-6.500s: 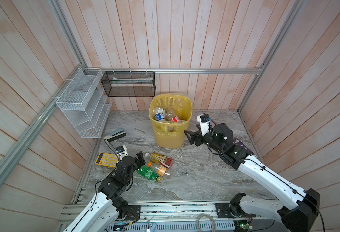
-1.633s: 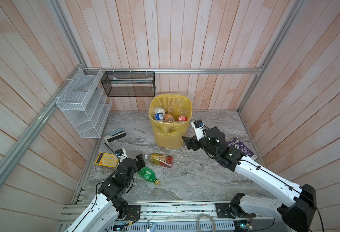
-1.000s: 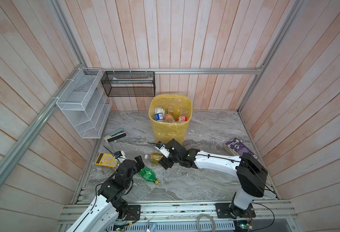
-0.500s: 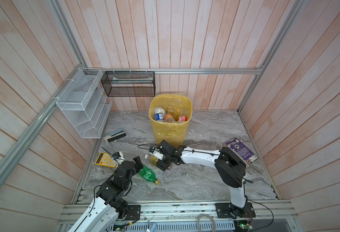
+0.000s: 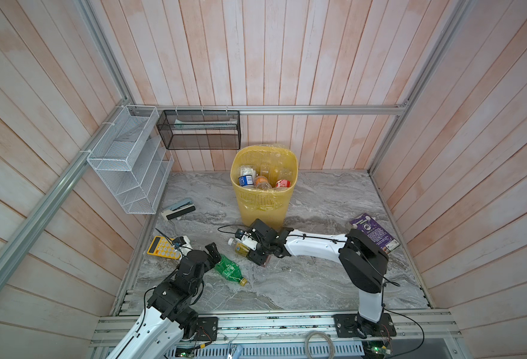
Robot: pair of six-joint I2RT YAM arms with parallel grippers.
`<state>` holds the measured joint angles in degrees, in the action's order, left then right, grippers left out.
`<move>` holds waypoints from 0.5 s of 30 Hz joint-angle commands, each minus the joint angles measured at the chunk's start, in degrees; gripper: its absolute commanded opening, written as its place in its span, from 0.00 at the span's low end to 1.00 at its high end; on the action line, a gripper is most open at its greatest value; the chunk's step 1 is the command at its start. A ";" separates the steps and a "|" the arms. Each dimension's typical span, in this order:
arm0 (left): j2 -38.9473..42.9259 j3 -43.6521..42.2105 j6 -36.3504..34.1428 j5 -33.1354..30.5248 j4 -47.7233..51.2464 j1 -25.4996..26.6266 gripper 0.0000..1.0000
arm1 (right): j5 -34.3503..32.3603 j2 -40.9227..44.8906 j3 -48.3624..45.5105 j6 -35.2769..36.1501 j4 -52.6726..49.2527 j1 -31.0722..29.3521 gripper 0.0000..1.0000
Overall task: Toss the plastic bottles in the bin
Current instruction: 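Close the right gripper on the red-yellow bottle and lift it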
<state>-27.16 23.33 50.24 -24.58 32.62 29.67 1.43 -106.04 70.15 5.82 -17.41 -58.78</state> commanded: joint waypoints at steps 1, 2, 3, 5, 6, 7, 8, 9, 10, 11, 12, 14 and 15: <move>0.70 0.05 0.96 -1.00 0.69 -0.26 1.00 | 0.09 13.88 -6.40 -4.72 8.66 -0.08 0.45; 0.70 -0.03 1.00 -1.08 0.71 -0.23 1.00 | -0.50 18.57 -8.87 -5.39 10.46 -0.13 0.45; 0.64 -0.04 1.05 -1.16 0.69 -0.23 1.00 | -1.22 22.63 -10.89 -5.85 11.84 -0.11 0.45; 0.35 -0.04 1.16 -1.22 0.45 -0.23 1.00 | -2.88 33.10 -15.01 -6.89 15.18 -0.11 0.44; 0.20 -0.04 1.18 -1.18 0.36 -0.23 1.00 | -3.91 37.65 -16.79 -7.41 16.61 -0.15 0.44; 0.08 -0.04 1.26 -1.18 0.13 -0.24 1.00 | -5.20 42.86 -18.60 -7.90 17.87 -0.12 0.43; -0.17 0.01 1.34 -1.18 -0.14 -0.23 1.00 | -6.51 48.09 -20.24 -8.23 18.91 -0.16 0.43; -0.34 0.05 1.35 -1.11 -0.40 -0.23 1.00 | -8.07 52.41 -21.51 -8.65 19.69 -0.19 0.43; -0.73 0.04 1.44 -1.04 -0.79 -0.23 1.00 | -9.71 57.27 -23.09 -8.97 20.82 -0.19 0.42; -1.13 0.18 1.40 -0.93 -1.14 -0.23 1.00 | -11.42 61.79 -24.58 -8.92 21.91 -0.15 0.41; -1.51 0.29 1.44 -0.74 -1.37 -0.23 1.00 | -13.03 65.40 -25.75 -8.61 22.74 -0.18 0.41; -2.57 0.66 1.27 -0.39 -1.90 -0.24 1.00 | -17.25 71.75 -27.70 -7.46 23.99 -0.21 0.41; -3.03 0.90 1.14 -0.25 -2.10 -0.23 1.00 | -18.84 73.16 -28.00 -6.84 24.03 -0.19 0.41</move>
<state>-29.32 23.33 51.16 -24.51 31.92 29.67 -10.11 -35.48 44.56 -1.34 4.12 -58.85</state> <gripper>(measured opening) 0.998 0.611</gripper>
